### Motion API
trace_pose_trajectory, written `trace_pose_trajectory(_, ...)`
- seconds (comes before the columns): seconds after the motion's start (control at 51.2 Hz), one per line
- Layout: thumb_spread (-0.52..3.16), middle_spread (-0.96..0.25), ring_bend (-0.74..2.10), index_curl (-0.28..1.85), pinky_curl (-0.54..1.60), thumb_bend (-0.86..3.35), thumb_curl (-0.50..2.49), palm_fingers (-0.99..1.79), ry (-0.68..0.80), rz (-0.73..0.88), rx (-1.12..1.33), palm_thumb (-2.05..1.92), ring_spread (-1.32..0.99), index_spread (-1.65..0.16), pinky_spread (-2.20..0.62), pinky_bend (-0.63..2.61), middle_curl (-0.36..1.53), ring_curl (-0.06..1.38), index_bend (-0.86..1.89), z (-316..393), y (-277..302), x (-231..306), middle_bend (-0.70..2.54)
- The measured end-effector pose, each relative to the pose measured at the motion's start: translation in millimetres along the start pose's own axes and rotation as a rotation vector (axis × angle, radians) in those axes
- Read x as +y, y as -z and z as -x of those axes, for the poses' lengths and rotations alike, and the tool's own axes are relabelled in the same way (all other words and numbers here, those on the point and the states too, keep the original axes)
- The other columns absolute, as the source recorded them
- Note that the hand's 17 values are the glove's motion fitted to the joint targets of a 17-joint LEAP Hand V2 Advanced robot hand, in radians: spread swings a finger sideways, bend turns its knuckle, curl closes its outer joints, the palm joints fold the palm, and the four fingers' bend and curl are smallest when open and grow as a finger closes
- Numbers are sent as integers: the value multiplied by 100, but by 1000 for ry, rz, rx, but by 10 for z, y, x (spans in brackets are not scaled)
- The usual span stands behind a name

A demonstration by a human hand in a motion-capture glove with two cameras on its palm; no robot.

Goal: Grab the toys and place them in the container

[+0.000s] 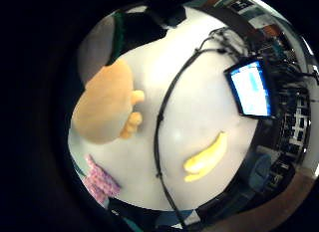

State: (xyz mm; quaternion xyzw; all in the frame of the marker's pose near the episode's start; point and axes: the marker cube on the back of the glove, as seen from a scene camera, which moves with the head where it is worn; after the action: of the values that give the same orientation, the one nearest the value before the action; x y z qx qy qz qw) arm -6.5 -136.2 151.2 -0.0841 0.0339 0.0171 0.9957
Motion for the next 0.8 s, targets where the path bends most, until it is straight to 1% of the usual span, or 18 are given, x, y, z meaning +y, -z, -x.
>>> trace_pose_trajectory(0.059,130,-2,18,17,37,-2,28,-26,-14,30,11,9,1,-30,5,96,17,21,9,-113,-126,-147,8)
trace_pose_trajectory(0.117,125,-1,22,16,38,-2,28,-22,-14,22,32,8,2,-30,5,103,15,23,9,-115,-252,-210,5)
trace_pose_trajectory(0.215,124,2,41,17,42,2,31,-5,-13,-61,73,17,3,-31,3,119,11,28,12,-58,-372,-250,3)
trace_pose_trajectory(0.273,126,2,58,18,42,6,33,9,-11,-114,76,27,2,-32,-1,121,11,32,15,-53,-373,-253,8)
trace_pose_trajectory(0.293,126,2,61,18,42,7,34,9,-9,-133,73,28,2,-32,-2,121,11,32,15,-57,-369,-254,9)
trace_pose_trajectory(0.312,129,2,70,19,41,9,35,22,-5,-152,69,32,-1,-32,-5,120,11,35,17,-63,-365,-254,13)
trace_pose_trajectory(0.332,129,1,74,18,40,10,36,28,1,-172,66,34,-4,-31,-7,118,12,35,16,-70,-363,-254,17)
trace_pose_trajectory(0.351,132,0,81,18,40,13,37,41,6,-192,60,38,-8,-31,-12,119,13,36,16,-75,-362,-254,19)
trace_pose_trajectory(0.371,133,0,82,18,38,13,37,41,11,-213,51,40,-9,-31,-14,118,13,36,16,-78,-361,-252,19)
trace_pose_trajectory(0.41,135,-2,91,18,38,15,39,56,14,-250,17,43,-14,-30,-19,118,15,39,14,-84,-354,-247,23)
trace_pose_trajectory(0.43,135,-5,95,17,39,18,41,68,13,-265,-5,49,-17,-30,-23,121,17,41,12,-87,-345,-243,28)
trace_pose_trajectory(0.469,134,-7,97,17,39,20,43,72,9,-283,-50,53,-21,-29,-26,122,18,42,12,-96,-324,-230,32)
trace_pose_trajectory(0.527,122,-11,103,17,42,22,49,81,8,-284,-94,63,-27,-29,-30,126,21,46,15,-97,-299,-201,37)
trace_pose_trajectory(0.586,111,-15,111,18,44,22,54,97,8,-274,-107,69,-31,-31,-32,127,23,50,20,-73,-267,-147,46)
trace_pose_trajectory(0.703,95,-22,117,21,46,22,61,105,22,-264,-105,74,-36,-34,-35,125,29,55,28,13,-137,7,60)
trace_pose_trajectory(0.801,83,-28,124,26,49,22,67,110,45,-275,-93,76,-39,-38,-37,124,35,60,40,126,95,173,75)
